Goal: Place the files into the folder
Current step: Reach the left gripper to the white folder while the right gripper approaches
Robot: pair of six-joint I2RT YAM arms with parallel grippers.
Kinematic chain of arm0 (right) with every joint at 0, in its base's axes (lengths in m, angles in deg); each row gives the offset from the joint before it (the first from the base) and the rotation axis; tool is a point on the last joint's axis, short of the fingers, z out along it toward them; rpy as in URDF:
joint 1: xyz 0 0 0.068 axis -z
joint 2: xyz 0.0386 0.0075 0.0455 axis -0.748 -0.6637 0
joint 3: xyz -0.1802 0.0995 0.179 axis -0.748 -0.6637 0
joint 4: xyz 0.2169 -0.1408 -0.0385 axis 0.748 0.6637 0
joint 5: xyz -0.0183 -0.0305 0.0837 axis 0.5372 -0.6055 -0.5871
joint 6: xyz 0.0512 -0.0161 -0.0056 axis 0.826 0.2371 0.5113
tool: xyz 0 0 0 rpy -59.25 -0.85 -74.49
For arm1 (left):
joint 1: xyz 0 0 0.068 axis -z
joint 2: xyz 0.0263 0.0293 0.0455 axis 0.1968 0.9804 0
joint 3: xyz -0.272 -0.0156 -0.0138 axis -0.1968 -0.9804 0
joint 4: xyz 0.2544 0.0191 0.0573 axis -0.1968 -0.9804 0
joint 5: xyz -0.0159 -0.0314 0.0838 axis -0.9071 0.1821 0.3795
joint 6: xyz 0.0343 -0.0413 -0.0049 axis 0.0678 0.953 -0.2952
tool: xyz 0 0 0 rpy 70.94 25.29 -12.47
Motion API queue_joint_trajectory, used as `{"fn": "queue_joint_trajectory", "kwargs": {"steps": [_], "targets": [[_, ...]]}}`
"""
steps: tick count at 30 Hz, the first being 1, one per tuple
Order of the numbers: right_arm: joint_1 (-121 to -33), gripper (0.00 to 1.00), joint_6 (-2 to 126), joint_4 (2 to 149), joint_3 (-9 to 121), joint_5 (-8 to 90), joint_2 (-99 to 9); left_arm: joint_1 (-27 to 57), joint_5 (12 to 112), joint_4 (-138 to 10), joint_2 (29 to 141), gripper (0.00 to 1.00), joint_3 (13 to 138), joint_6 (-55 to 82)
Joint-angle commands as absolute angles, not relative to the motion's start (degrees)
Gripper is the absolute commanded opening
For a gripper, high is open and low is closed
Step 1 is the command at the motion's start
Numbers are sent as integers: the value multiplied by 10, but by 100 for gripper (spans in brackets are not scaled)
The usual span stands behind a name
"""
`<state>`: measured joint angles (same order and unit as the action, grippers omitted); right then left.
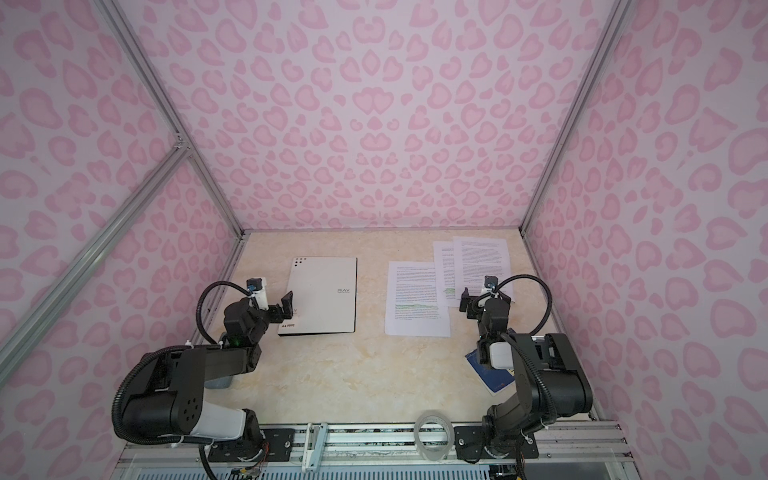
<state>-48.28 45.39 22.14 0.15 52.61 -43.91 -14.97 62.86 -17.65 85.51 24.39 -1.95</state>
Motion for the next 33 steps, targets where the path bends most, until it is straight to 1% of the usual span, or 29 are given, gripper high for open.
{"fn": "queue_joint_trajectory", "kwargs": {"steps": [1, 3, 5, 7, 9, 12, 14, 16, 18, 23, 28, 30, 33], "targets": [[-485, 100, 460, 318, 40, 565, -397, -150, 619, -306, 831, 100, 311, -27], [-492, 100, 453, 368, 58, 571, -367, -148, 602, -424, 826, 100, 374, -45], [-513, 100, 456, 431, 87, 612, -332, -143, 607, -540, 828, 98, 447, -69], [-531, 100, 475, 523, 130, 638, -304, -140, 613, -678, 838, 97, 526, -96], [-545, 100, 536, 639, 188, 659, -282, -135, 620, -792, 847, 97, 591, -131], [-563, 100, 619, 826, 288, 658, -272, -124, 653, -929, 853, 97, 673, -176], [-582, 100, 651, 899, 320, 640, -262, -110, 680, -995, 848, 97, 707, -222], [-611, 100, 662, 926, 317, 623, -246, -86, 739, -1030, 838, 97, 721, -268], [-641, 100, 676, 943, 304, 634, -231, -54, 796, -1060, 824, 97, 720, -326], [-696, 100, 710, 976, 276, 578, -219, 35, 921, -1081, 778, 97, 658, -425], [-746, 100, 718, 990, 264, 535, -228, 112, 968, -1103, 754, 97, 584, -441], [-760, 100, 717, 989, 262, 523, -236, 139, 985, -1079, 754, 97, 543, -444], [-775, 100, 713, 985, 261, 506, -249, 159, 982, -1052, 767, 97, 509, -439]]}}
